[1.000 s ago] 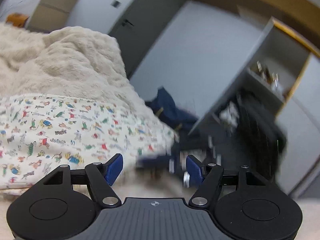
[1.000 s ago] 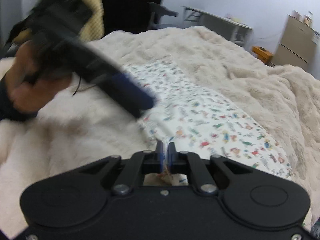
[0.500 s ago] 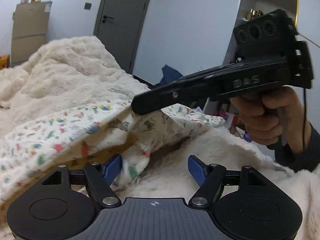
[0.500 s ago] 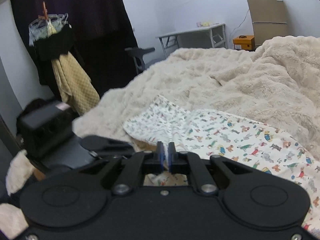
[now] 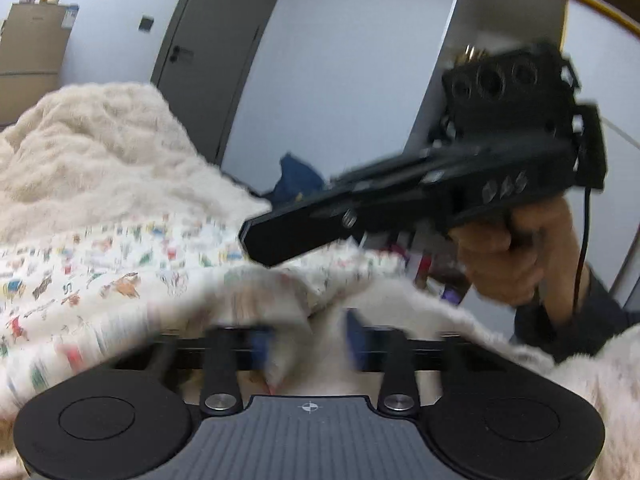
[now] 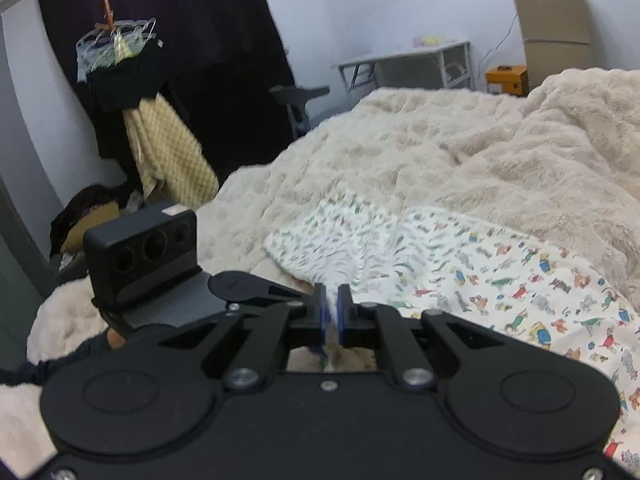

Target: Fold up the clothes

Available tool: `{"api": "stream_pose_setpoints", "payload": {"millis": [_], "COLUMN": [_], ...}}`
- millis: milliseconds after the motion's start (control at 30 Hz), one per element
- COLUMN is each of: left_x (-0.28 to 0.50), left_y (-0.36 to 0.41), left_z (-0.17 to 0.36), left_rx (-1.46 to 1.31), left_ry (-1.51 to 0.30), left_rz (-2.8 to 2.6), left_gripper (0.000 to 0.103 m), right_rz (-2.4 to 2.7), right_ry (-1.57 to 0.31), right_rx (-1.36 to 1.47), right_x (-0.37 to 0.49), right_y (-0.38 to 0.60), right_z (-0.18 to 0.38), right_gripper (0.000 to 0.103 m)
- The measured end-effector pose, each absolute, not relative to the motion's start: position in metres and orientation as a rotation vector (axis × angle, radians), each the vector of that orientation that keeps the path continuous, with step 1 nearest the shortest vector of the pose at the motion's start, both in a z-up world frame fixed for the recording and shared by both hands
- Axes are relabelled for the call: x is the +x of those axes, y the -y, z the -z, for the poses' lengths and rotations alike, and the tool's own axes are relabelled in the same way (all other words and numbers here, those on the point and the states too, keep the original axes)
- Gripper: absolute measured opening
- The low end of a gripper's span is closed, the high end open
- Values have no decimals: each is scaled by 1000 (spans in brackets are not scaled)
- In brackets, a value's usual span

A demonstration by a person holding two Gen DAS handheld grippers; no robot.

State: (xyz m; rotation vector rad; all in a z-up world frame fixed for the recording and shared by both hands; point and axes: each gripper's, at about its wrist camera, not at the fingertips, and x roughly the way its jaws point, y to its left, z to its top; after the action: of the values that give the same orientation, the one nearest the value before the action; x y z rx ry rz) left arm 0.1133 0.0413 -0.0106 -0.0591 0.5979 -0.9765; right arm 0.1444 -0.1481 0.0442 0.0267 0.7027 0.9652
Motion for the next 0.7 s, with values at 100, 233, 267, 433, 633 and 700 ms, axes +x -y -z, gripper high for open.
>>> {"api": "stream_pose_setpoints", "payload": {"millis": [100, 233, 267, 433, 633, 700], "left_x": [102, 84, 78, 56, 66, 82], "left_y": [-41, -41, -39, -34, -139, -211], "left_z": [22, 22, 21, 14, -22, -28], "left_rx": [-54, -37, -16, 107, -142, -297], "left_ry": [-624, -571, -555, -604, -552, -503], "left_rz": [969, 942, 932, 963, 961, 754], "left_gripper": [6, 7, 9, 31, 64, 69], "right_rz": [-956, -930, -944, -1022, -1058, -1065], "right_ry": [-698, -713, -741, -870, -852, -832], "right_rx": [47, 24, -32, -204, -266, -274], "right_x": [145, 149, 148, 138, 117, 107], "right_y": [153, 150, 142, 124, 137, 141], "right_z": [-46, -39, -30, 12, 10, 3], "right_gripper": [39, 36, 36, 32, 33, 36]}}
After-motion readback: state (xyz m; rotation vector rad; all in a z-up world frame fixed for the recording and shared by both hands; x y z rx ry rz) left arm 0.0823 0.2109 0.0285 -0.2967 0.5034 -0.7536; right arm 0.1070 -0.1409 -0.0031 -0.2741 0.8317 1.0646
